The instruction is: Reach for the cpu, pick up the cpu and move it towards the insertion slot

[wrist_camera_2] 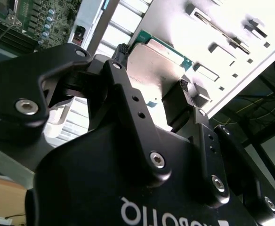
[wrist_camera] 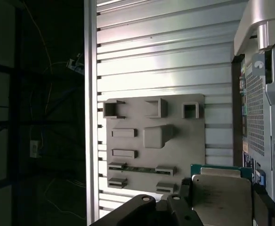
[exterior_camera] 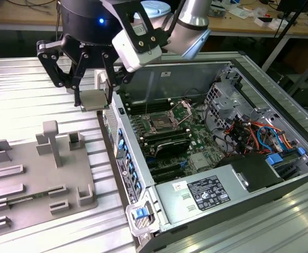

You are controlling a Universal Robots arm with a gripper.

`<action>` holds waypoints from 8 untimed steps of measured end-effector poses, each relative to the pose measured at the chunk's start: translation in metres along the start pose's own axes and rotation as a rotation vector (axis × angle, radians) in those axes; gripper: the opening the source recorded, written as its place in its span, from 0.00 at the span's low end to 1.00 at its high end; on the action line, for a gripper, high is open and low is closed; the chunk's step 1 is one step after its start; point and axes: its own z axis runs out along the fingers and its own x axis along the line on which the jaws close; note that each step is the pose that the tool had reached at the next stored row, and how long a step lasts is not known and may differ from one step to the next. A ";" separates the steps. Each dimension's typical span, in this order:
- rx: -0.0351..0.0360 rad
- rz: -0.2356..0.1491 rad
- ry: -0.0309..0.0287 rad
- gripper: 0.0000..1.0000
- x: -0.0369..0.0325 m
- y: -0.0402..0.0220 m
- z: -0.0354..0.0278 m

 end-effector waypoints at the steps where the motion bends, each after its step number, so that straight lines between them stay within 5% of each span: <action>1: 0.0002 0.000 0.0000 0.55 -0.0022 0.0001 0.0001; 8: 0.0028 0.004 0.0000 0.55 -0.0218 0.0006 0.0011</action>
